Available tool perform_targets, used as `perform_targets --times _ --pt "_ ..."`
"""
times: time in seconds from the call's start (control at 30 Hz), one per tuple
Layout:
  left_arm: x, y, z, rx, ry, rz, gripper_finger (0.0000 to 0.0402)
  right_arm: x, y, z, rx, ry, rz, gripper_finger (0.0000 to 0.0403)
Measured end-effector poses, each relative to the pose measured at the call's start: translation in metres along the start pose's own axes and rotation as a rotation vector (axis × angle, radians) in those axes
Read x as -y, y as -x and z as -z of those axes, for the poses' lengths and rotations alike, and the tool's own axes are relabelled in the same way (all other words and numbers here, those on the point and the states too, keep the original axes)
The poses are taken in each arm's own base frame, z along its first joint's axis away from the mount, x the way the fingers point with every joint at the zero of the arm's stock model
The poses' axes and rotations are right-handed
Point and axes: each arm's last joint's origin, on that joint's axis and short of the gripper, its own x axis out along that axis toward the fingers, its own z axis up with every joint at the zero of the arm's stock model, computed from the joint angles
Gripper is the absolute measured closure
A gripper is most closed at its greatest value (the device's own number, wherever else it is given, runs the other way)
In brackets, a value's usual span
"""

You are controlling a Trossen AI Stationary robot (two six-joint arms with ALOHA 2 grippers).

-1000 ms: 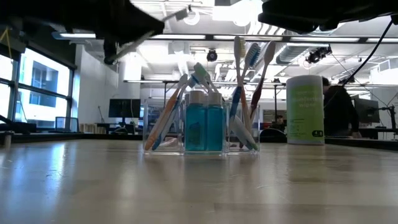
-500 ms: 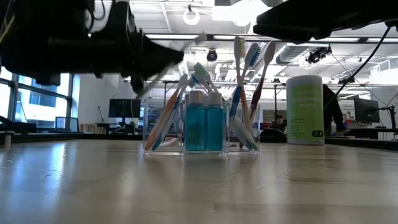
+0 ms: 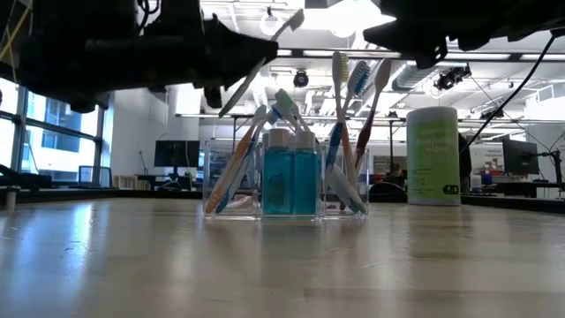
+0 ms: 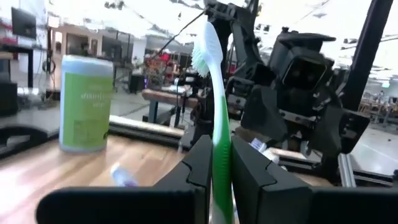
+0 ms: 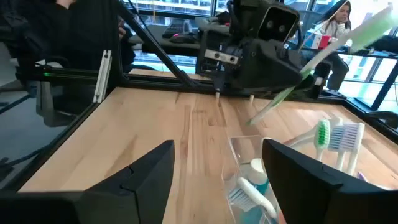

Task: Pick & Place toothbrushing station
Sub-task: Put the green toothbrush into the left side of the transparent organizer

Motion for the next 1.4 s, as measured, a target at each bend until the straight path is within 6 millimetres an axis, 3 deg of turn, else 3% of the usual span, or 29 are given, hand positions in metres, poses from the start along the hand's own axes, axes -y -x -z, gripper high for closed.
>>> perform_targets --times 0.2,0.57,0.8,1.07,1.4 --pt "0.000 -0.001 0.003 -0.009 -0.023 -0.002 0.0371 -0.004 0.002 0.001 -0.004 0.014 -0.016 0.0167" --pt "-0.006 0.001 0.029 -0.096 -0.008 -0.013 0.0370 -0.003 0.002 0.001 -0.006 -0.023 -0.010 0.0167" --pt "0.008 0.010 0.043 -0.156 -0.005 0.037 0.0370 -0.004 0.002 0.001 -0.014 -0.039 -0.037 0.0167" --pt "0.022 0.021 0.046 -0.167 -0.091 0.018 0.0370 -0.004 0.002 0.002 -0.017 -0.029 -0.036 0.0167" --pt "0.021 0.030 0.048 -0.185 -0.108 -0.041 0.0370 -0.003 0.001 0.001 -0.012 -0.006 -0.033 0.0167"
